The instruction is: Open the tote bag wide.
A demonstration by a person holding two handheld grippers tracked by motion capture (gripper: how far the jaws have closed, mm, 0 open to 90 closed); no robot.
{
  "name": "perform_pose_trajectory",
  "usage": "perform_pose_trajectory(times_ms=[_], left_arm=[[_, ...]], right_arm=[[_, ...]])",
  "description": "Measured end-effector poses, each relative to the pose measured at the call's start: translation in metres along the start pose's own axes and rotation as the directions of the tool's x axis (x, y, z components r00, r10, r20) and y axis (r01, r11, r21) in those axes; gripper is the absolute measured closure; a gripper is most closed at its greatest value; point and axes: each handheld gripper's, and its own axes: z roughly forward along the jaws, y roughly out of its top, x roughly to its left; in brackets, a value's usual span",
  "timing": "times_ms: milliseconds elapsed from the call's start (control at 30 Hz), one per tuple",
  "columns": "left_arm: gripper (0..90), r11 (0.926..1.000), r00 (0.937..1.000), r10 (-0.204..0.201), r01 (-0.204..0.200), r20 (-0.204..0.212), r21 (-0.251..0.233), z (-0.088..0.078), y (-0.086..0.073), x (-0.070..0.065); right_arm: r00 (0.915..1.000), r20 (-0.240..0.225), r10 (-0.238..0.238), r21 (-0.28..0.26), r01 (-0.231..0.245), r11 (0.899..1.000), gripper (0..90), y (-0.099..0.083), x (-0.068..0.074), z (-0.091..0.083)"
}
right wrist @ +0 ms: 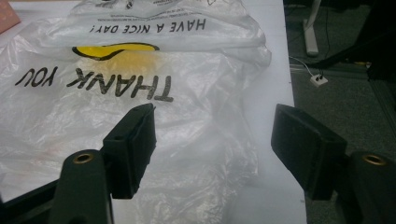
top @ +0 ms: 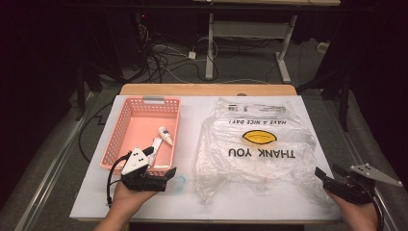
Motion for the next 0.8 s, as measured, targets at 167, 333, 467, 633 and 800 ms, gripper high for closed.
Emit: perform_pose_trajectory(times_ms=[167,333,467,633,800], left_arm=[[0.0,0.9994,0.9988,-0.012,0.011,0.046,0.032,0.000,0.004,-0.001],[0.0,0.9999,0.9986,0.008,-0.009,0.052,0.006,0.000,0.002,-0.003],[0.0,1.0000,0.9971,0.007,-0.007,0.076,-0.002,0.000,0.003,-0.003],[0.0,0.9994,0.9966,0.029,-0.028,0.077,-0.019,0.000,0.006,-0.007],[0.0,0.9977,0.9944,0.061,-0.058,0.086,-0.036,0.003,0.012,-0.015]], right_arm=[[0.9995,-0.011,0.030,0.071,-0.029,0.997,37.9,-0.016,-0.007,0.008],[0.9989,-0.032,0.035,0.119,-0.031,0.992,51.3,-0.026,-0.007,0.013],[0.9986,-0.039,0.036,0.152,-0.030,0.988,61.6,-0.026,-0.006,0.017],[0.9979,-0.064,0.009,0.169,0.002,0.986,90.0,-0.028,-0.003,0.015],[0.9911,-0.128,-0.038,0.175,0.060,0.983,90.0,-0.028,0.018,0.008]])
